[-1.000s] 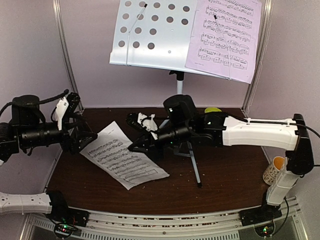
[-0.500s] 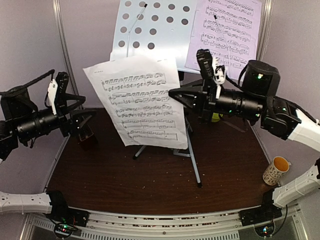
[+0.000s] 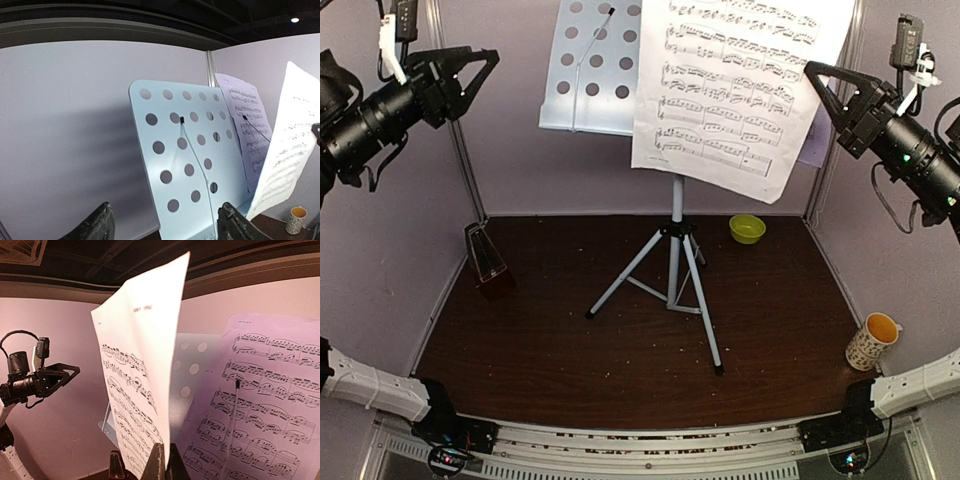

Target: Set up the instrument practice props

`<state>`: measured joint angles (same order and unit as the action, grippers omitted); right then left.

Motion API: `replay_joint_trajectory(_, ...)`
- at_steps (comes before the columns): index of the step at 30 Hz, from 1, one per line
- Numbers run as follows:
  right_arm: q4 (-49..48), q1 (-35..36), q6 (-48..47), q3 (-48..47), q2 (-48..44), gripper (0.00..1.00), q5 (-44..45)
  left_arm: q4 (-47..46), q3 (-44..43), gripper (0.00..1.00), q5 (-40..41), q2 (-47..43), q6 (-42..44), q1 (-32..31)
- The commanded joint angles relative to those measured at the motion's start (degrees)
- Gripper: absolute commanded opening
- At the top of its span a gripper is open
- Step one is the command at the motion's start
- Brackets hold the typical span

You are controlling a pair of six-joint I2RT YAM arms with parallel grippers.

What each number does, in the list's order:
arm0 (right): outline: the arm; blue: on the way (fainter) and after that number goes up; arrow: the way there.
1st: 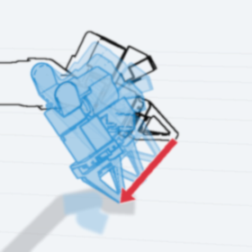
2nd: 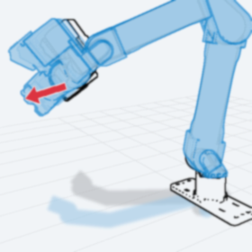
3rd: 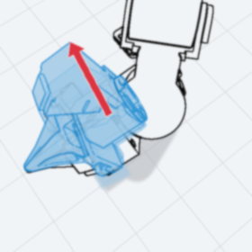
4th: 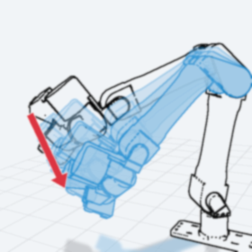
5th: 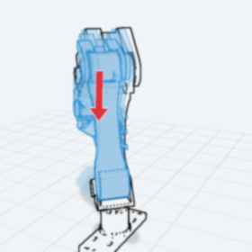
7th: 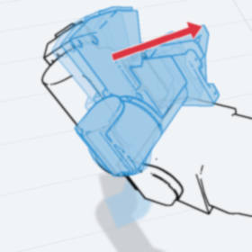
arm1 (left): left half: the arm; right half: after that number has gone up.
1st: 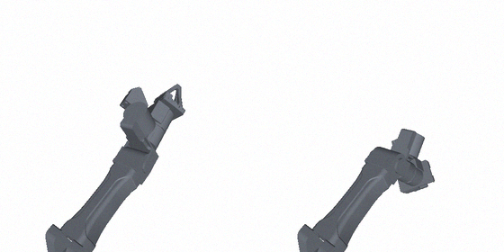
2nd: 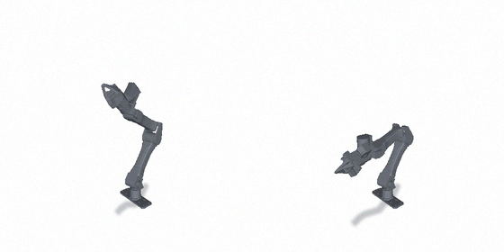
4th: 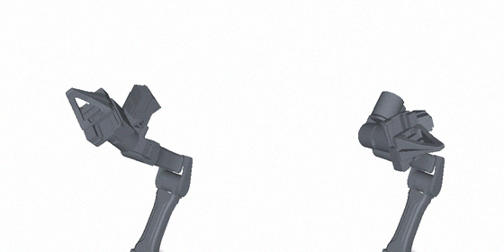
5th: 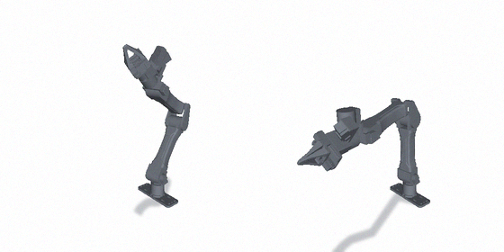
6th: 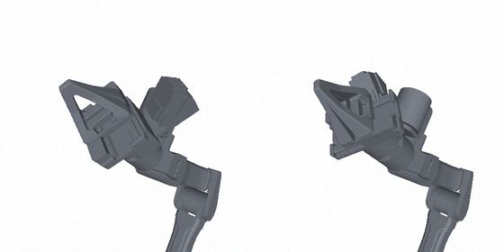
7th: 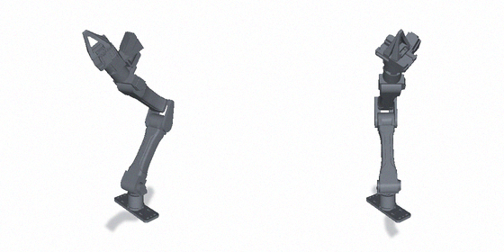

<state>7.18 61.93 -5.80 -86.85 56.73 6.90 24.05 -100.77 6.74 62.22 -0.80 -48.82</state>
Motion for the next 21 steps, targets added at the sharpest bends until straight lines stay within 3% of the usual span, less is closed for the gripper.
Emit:
replay_joint_trajectory(1,-3.36,-0.39,-0.66,-1.29,-0.26,0.00,10.69,2.19,-10.42,0.71,5.18,9.20,1.45,-0.05)
replay_joint_trajectory(7,-9.06,-0.91,-2.01,-3.61,2.27,0.00,13.34,5.16,-23.74,0.66,2.57,19.22,2.12,-0.06)
replay_joint_trajectory(21,-11.98,-2.82,-3.92,-10.55,9.80,0.00,15.18,6.51,-36.39,0.64,4.11,33.01,2.31,-0.12)
